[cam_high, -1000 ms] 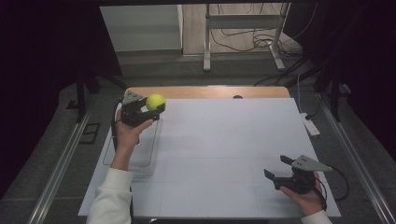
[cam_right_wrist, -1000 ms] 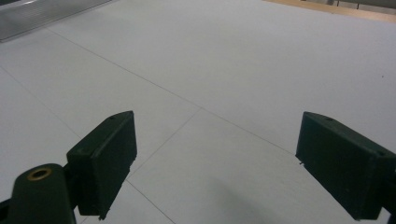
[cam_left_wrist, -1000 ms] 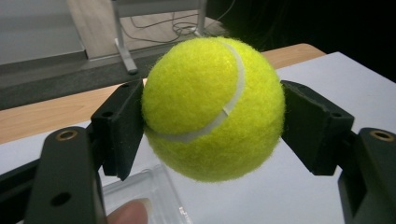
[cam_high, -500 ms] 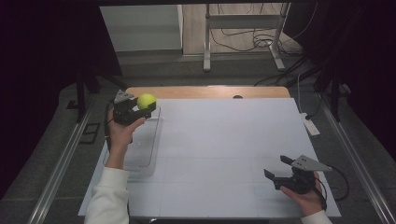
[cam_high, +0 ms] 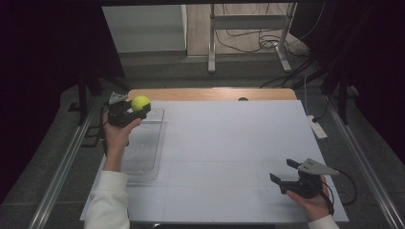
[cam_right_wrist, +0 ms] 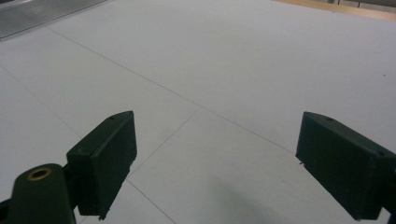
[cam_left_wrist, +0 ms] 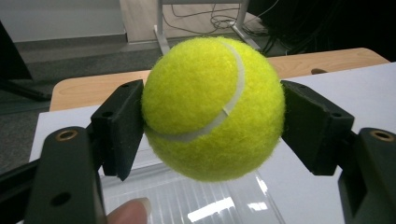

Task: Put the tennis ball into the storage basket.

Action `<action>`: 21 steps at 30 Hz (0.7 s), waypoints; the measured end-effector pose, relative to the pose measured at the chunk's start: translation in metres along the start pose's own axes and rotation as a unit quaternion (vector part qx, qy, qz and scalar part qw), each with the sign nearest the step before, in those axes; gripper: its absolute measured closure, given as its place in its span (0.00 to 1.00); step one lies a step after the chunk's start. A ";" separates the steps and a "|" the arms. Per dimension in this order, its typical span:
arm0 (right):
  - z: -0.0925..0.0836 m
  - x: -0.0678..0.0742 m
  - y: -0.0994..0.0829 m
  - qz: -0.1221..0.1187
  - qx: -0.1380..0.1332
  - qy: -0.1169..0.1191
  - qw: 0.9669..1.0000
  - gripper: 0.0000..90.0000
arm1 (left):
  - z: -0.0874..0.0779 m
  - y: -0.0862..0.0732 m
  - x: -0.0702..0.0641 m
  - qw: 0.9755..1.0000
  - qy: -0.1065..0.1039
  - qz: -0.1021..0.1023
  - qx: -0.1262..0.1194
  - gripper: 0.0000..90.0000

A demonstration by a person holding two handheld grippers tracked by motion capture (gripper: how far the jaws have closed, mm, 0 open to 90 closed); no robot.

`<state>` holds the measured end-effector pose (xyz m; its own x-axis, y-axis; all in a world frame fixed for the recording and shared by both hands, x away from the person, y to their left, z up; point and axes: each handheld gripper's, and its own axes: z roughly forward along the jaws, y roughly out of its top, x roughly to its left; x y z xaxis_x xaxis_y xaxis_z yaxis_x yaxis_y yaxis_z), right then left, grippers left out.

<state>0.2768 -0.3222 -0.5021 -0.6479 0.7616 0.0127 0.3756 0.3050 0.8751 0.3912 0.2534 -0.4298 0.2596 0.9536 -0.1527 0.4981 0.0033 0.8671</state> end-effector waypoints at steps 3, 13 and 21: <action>0.000 0.000 0.000 0.000 0.000 0.000 1.000 0.14 | 0.000 -0.001 0.003 1.000 -0.002 -0.006 0.001 0.31; 0.001 0.000 0.000 0.000 0.001 0.001 1.000 0.14 | 0.004 -0.005 0.015 1.000 0.012 -0.014 0.011 0.31; 0.001 0.000 0.000 -0.001 0.002 0.000 1.000 0.14 | 0.009 -0.008 0.020 0.999 0.027 -0.012 0.026 0.31</action>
<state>0.2770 -0.3215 -0.5027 -0.6484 0.7612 0.0114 0.3773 0.3083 0.8733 0.3996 0.2697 -0.4442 0.2019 0.9684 -0.1462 0.5472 0.0122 0.8369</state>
